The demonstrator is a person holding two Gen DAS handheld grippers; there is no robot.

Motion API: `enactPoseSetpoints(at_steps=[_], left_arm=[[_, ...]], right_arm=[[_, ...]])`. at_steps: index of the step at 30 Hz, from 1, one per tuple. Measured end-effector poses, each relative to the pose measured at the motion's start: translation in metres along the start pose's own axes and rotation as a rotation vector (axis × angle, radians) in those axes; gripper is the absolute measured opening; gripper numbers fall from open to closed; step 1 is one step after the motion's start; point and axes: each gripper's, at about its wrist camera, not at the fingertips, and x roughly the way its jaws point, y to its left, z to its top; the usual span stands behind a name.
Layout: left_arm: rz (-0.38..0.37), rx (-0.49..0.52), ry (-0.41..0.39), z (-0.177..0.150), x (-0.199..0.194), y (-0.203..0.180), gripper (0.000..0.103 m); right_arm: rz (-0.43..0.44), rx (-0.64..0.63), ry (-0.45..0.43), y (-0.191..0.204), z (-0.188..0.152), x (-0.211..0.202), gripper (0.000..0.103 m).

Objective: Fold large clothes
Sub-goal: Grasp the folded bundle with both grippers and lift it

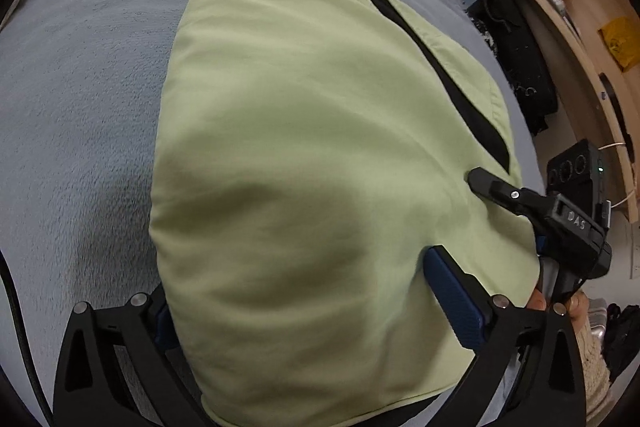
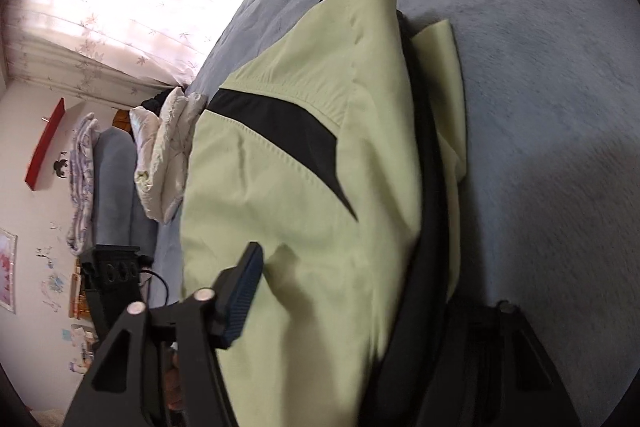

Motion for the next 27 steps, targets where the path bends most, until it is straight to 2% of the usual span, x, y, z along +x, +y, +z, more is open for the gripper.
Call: enactPoseSetpoints(at_steps=[1, 3, 4, 6, 8, 11, 16, 20, 27], left_arm=[[0.015, 0.002, -0.001, 0.000, 0.000, -0.002, 0.100], [0.056, 0.010, -0.016, 0.001, -0.001, -0.009, 0.093], [0.070, 0.019, -0.033, 0.000, -0.004, -0.012, 0.085], [0.101, 0.049, -0.078, -0.003, -0.013, -0.020, 0.073], [0.126, 0.083, -0.112, -0.005, -0.021, -0.026, 0.057], [0.152, 0.122, -0.160, -0.007, -0.036, -0.036, 0.041], [0.194, 0.173, -0.219, -0.015, -0.065, -0.051, 0.037], [0.189, 0.176, -0.234, -0.028, -0.097, -0.042, 0.036], [0.216, 0.173, -0.306, -0.039, -0.179, -0.007, 0.036]], right_arm=[[-0.015, -0.006, -0.006, 0.001, -0.001, 0.001, 0.036], [-0.020, -0.005, -0.013, 0.000, -0.001, 0.000, 0.025], [-0.015, 0.002, -0.017, 0.000, -0.002, -0.002, 0.019], [-0.026, -0.017, -0.030, 0.006, -0.004, -0.005, 0.015], [-0.051, -0.060, -0.050, 0.019, -0.007, -0.010, 0.013], [-0.050, -0.107, -0.080, 0.038, -0.011, -0.019, 0.011], [-0.092, -0.207, -0.113, 0.084, -0.024, -0.026, 0.010], [-0.110, -0.256, -0.116, 0.111, -0.036, -0.032, 0.010], [-0.066, -0.324, -0.119, 0.182, -0.055, -0.032, 0.010]])
